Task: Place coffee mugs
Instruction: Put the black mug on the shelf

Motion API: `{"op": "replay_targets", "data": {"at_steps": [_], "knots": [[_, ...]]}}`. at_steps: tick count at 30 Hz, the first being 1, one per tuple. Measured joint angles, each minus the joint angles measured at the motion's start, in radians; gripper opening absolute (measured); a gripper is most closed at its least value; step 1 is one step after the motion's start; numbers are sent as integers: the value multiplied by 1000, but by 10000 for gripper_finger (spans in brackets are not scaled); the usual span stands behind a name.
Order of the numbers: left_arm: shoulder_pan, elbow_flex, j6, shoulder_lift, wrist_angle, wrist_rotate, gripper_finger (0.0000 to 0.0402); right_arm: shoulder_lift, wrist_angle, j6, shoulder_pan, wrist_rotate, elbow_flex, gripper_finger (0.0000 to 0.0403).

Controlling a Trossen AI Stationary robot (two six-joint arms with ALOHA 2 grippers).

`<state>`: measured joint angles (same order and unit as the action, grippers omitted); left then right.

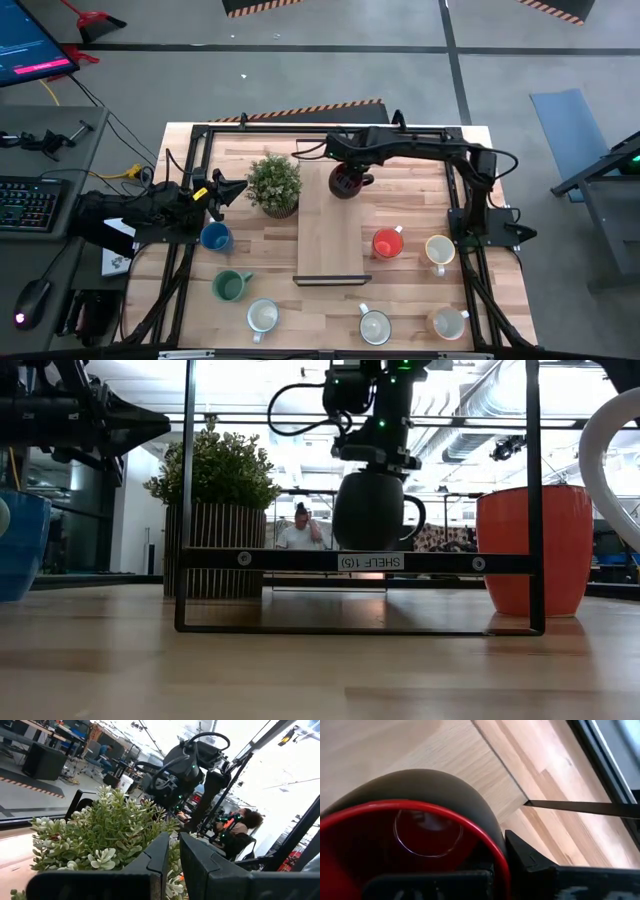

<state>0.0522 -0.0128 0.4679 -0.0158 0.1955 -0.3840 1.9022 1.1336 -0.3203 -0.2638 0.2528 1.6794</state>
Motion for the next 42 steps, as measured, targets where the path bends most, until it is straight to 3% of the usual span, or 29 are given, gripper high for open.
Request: {"op": "replay_targets", "data": {"at_steps": [25, 42], "knots": [[1, 0, 1, 0, 4, 13, 35, 16, -7, -20, -11, 21, -38, 1], [1, 0, 0, 0, 4, 15, 35, -9, -28, -12, -20, 28, -31, 74]]}}
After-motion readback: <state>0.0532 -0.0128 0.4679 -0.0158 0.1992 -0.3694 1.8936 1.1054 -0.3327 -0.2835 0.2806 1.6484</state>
